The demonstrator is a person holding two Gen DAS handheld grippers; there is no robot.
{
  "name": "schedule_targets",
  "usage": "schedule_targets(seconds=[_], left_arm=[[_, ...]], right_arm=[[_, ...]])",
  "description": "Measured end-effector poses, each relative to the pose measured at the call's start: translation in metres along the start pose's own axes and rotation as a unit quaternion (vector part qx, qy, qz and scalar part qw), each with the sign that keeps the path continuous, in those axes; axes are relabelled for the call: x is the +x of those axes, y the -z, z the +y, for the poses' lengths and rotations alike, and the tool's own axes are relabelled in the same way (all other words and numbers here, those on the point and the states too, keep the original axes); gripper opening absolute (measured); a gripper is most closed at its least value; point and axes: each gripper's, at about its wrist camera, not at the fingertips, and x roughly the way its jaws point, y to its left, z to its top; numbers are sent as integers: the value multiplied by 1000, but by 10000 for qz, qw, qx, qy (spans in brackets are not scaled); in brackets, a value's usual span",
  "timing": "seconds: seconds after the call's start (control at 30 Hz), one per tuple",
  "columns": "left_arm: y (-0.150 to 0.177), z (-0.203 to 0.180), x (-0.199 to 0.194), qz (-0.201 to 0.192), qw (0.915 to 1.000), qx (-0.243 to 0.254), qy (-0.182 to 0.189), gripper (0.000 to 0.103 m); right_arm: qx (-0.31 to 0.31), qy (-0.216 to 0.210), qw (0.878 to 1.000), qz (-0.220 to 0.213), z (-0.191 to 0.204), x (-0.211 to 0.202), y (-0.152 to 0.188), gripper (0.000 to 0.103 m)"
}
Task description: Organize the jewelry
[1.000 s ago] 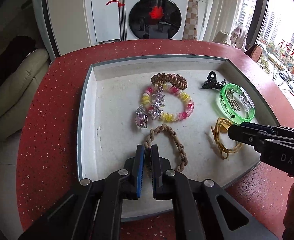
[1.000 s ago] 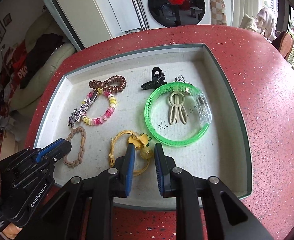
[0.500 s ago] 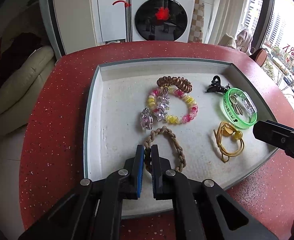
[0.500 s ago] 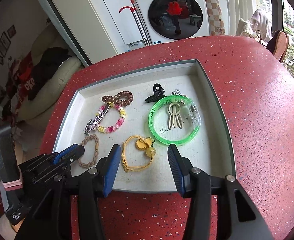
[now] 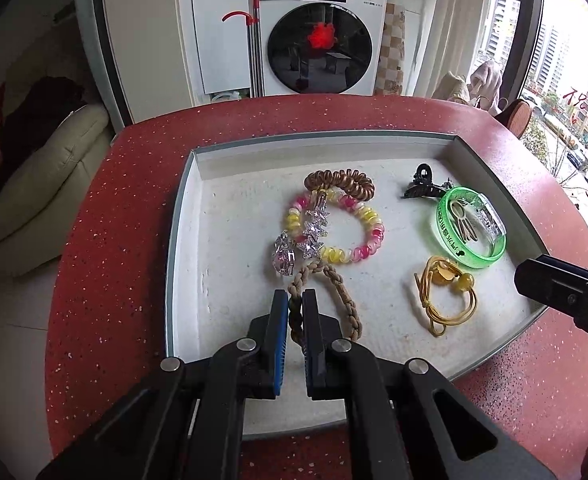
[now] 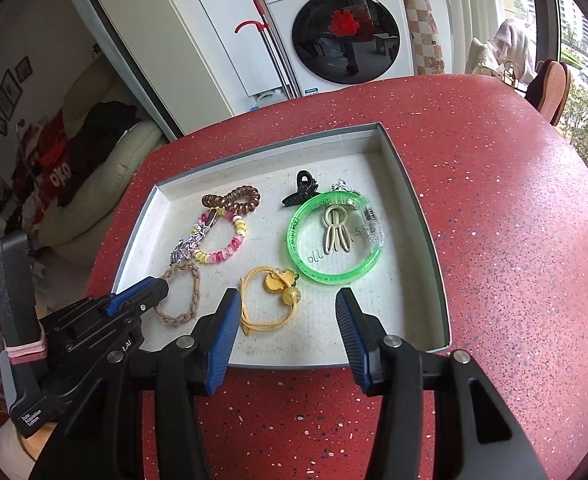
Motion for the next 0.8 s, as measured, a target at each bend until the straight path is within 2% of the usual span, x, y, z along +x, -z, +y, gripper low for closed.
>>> schedule_targets(seconds=[0.07,0.17,0.23,0.5,0.53,0.6,0.73,0.8], left_arm=[[-1,-1,-1,-12,10000,-5,-21,26],[-2,1,-6,-149,9998,-84,-136,103],[-3,-1,-16,-404,9991,-30,-143,103],[-6,-1,-25,-382,9992,-19,-130,103],[-6,0,-26,-376,9992,-32,-147,103],[-2,2,-28,-358,9992,-51,-185,103],[2,6,-31,-288,9992,-91,-253,103],[6,6,-32,-243,9992,-94,-306,103]], right_arm=[[28,20,10000,-14,-2,-1,0,53],[39,47,10000,-37,-4,-3,-1,53],[32,67,10000,-52,-4,-4,-2,53],[-14,160,9998,-93,-4,-6,-3,54],[-49,190,9998,-95,-3,-6,-2,57],[-90,231,9996,-125,-2,-8,-1,72],[-173,304,9992,-208,0,-12,1,74],[-204,336,9989,-245,1,-14,2,81]])
